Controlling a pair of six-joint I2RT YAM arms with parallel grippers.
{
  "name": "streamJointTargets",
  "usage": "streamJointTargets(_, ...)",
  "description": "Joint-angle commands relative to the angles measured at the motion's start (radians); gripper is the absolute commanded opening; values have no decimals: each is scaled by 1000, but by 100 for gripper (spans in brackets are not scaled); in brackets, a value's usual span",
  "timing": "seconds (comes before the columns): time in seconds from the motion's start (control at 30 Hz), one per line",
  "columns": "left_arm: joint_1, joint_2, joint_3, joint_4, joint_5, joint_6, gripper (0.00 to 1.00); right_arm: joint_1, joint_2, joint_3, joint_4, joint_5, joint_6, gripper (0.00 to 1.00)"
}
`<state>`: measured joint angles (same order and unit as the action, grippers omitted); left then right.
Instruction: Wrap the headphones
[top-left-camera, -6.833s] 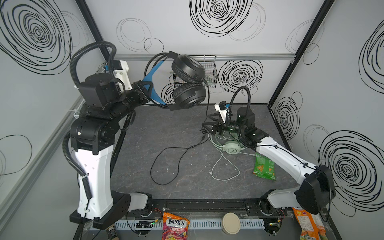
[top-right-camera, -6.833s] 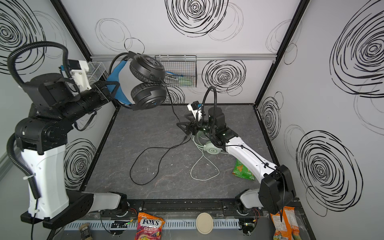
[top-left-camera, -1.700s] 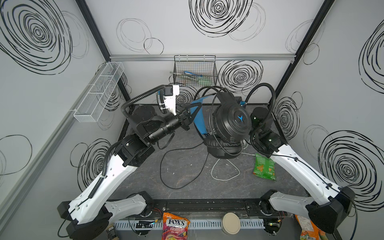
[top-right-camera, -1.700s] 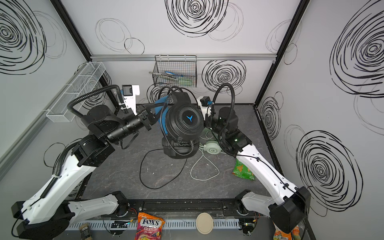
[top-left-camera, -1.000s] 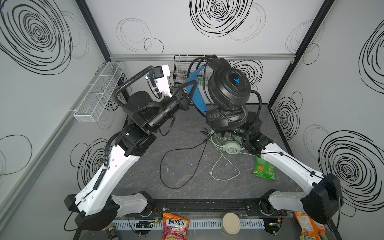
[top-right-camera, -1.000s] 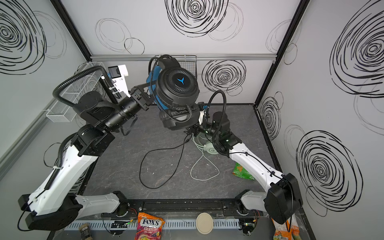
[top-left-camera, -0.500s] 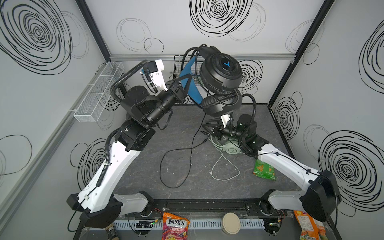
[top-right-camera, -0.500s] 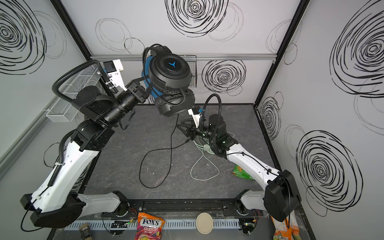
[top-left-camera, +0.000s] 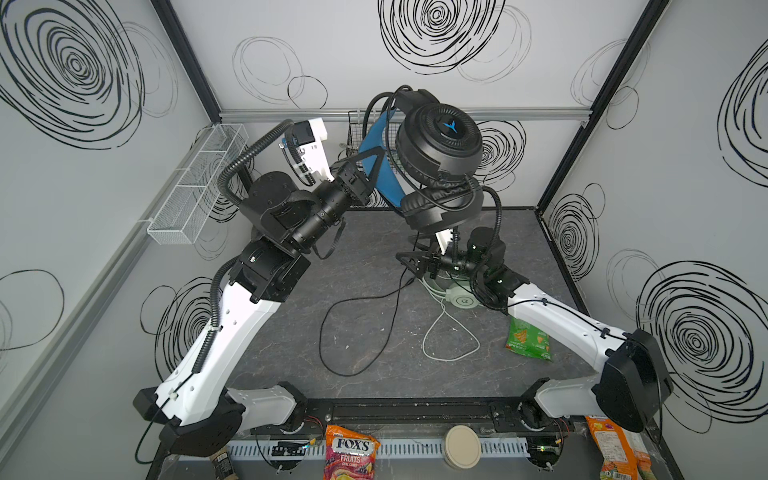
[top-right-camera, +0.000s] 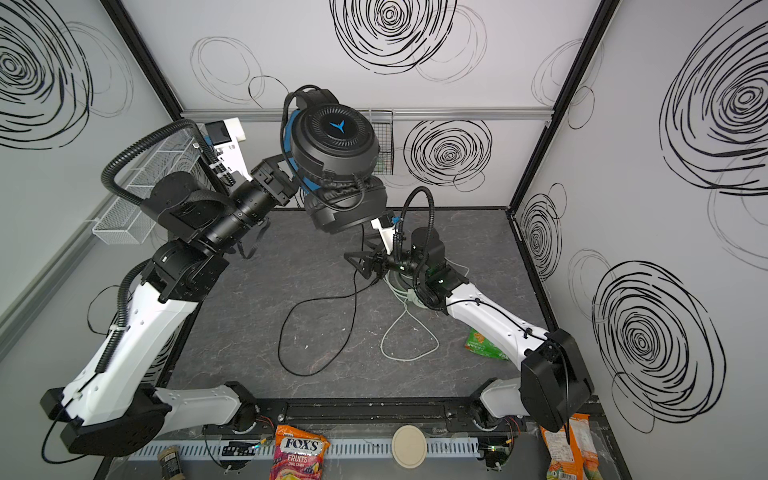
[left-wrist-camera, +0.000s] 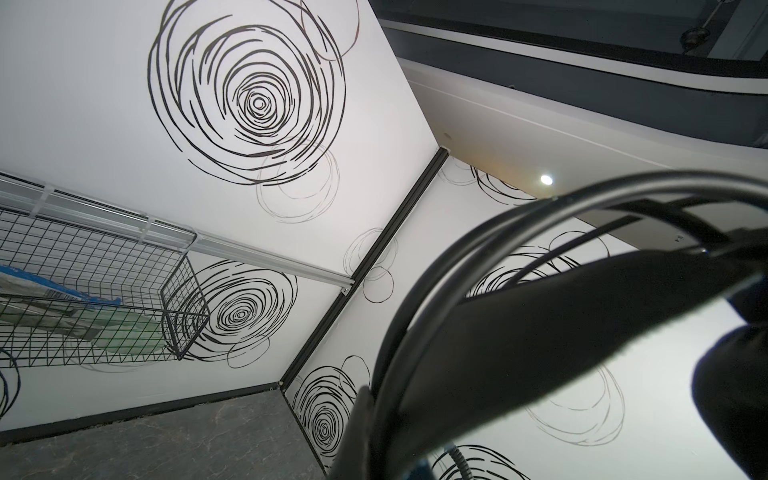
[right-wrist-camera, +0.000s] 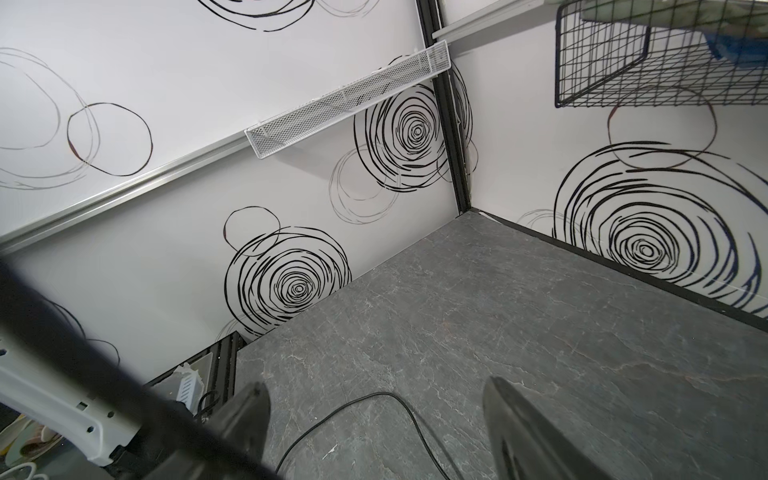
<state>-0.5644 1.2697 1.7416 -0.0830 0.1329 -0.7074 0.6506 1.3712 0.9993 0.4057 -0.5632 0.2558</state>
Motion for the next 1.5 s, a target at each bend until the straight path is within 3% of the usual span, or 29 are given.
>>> streamJointTargets(0.0, 7, -24, 12, 124, 4, -46, 0, 12, 6, 33, 46, -10, 11, 67)
streamJointTargets(0.13, 19, -18, 20, 118, 0, -59, 0, 22, 8, 32, 31, -18, 8, 25)
streamJointTargets(0.23, 35, -15, 15, 118, -18, -74, 0, 29, -5, 29, -6, -18, -8, 0)
streamJointTargets(0.4, 69, 5, 9, 83, -172, -90, 0, 41, -51, -9, -74, -16, -31, 0)
streamJointTargets(0.63, 89, 135, 75, 3, -411, -94, 0, 133, -80, 33, -325, 37, -204, 0)
streamJointTargets(0.8, 73, 199, 116, -77, -633, 51, 0, 233, -114, 76, -490, 145, -321, 0)
streamJointTargets(1.03, 76, 222, 17, -33, -859, 318, 0, 314, -184, 205, -719, 297, -387, 0)
streamJointTargets(1.2, 70, 195, -119, 56, -920, 480, 0, 346, -201, 348, -885, 421, -450, 0)
streamJointTargets(1.47, 24, 141, -283, 89, -884, 684, 0, 350, -126, 594, -1075, 708, -735, 0)
